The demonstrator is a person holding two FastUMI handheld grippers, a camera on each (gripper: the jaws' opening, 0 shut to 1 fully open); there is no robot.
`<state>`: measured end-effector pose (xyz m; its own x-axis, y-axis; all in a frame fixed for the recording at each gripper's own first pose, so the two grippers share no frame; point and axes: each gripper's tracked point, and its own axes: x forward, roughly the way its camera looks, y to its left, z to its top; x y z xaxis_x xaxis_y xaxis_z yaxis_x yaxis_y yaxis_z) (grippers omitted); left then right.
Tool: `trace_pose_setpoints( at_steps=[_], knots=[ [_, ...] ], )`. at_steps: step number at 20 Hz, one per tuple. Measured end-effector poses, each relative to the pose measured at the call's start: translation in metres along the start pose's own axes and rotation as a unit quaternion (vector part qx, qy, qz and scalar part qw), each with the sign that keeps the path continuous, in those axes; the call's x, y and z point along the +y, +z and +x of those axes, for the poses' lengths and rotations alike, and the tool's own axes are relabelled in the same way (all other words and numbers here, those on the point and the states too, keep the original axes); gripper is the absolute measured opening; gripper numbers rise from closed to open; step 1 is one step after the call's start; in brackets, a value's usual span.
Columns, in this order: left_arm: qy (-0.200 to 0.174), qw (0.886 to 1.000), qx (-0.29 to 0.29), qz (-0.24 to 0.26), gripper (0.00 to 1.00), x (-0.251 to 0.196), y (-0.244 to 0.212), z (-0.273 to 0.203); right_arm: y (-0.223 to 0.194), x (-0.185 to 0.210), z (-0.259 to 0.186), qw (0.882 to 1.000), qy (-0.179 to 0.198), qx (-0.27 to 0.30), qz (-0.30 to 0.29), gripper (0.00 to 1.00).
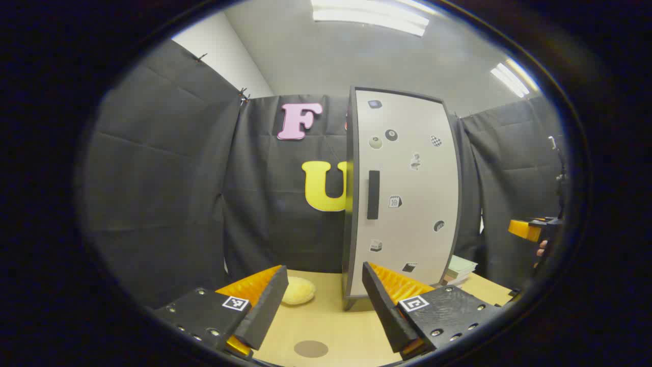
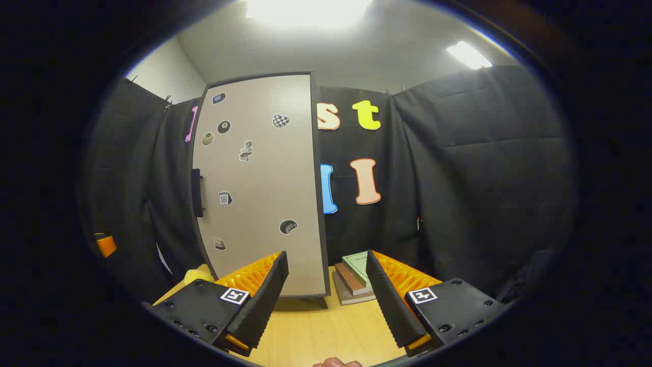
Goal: Open the cabinet door with the right hand, grasp the bottle in the cabinet with the left hand and place it on the coaster, then close the cabinet door with the right hand.
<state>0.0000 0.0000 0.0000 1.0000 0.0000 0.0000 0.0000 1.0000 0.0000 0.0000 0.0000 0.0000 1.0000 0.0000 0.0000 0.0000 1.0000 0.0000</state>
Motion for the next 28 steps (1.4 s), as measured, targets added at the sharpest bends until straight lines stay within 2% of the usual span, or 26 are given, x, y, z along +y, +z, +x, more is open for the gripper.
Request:
trace_pose_setpoints(
  at_steps=[5, 6, 7, 15, 16, 21, 22, 23, 24, 27, 28],
  knots=[
    [-0.004, 1.000, 0.006, 0.007, 0.90, -0.001, -0.009, 0.004, 0.001, 0.000, -0.002, 1.000, -0.003, -0.004, 0.002, 0.98],
    [-0.004, 1.000, 0.007, 0.006, 0.88, -0.003, -0.012, 0.005, 0.002, 0.000, -0.002, 1.000, -0.004, -0.007, 0.002, 0.94],
    [-0.005, 1.000, 0.009, 0.002, 0.90, -0.004, -0.014, 0.006, 0.002, 0.000, -0.002, 1.000, -0.005, -0.006, 0.001, 0.98],
    [-0.015, 1.000, 0.011, 0.000, 0.88, -0.008, -0.017, 0.014, 0.000, 0.000, 0.005, 1.000, -0.010, 0.000, 0.012, 0.98],
    [-0.016, 1.000, 0.012, -0.003, 0.93, -0.009, -0.019, 0.017, 0.000, 0.002, 0.006, 1.000, -0.008, 0.000, 0.012, 0.98],
    [-0.017, 1.000, 0.018, -0.002, 0.90, -0.008, -0.028, 0.020, 0.009, 0.019, 0.019, 1.000, 0.012, 0.000, 0.005, 0.98],
    [-0.016, 1.000, 0.020, 0.000, 0.92, -0.007, -0.031, 0.020, 0.014, 0.025, 0.024, 1.000, 0.018, -0.001, 0.004, 0.94],
    [-0.017, 1.000, 0.023, -0.001, 0.93, -0.007, -0.033, 0.019, 0.019, 0.030, 0.028, 1.000, 0.024, -0.001, 0.004, 0.98],
    [-0.017, 1.000, 0.026, -0.003, 0.90, -0.007, -0.036, 0.018, 0.022, 0.038, 0.032, 0.999, 0.032, 0.001, 0.007, 0.98],
    [-0.012, 0.999, 0.034, -0.011, 0.94, 0.000, -0.044, 0.015, 0.037, 0.061, 0.050, 0.998, 0.055, 0.006, 0.015, 0.98],
    [-0.008, 0.999, 0.035, -0.013, 0.91, 0.003, -0.046, 0.015, 0.043, 0.069, 0.056, 0.998, 0.060, 0.003, 0.012, 0.98]
  ],
)
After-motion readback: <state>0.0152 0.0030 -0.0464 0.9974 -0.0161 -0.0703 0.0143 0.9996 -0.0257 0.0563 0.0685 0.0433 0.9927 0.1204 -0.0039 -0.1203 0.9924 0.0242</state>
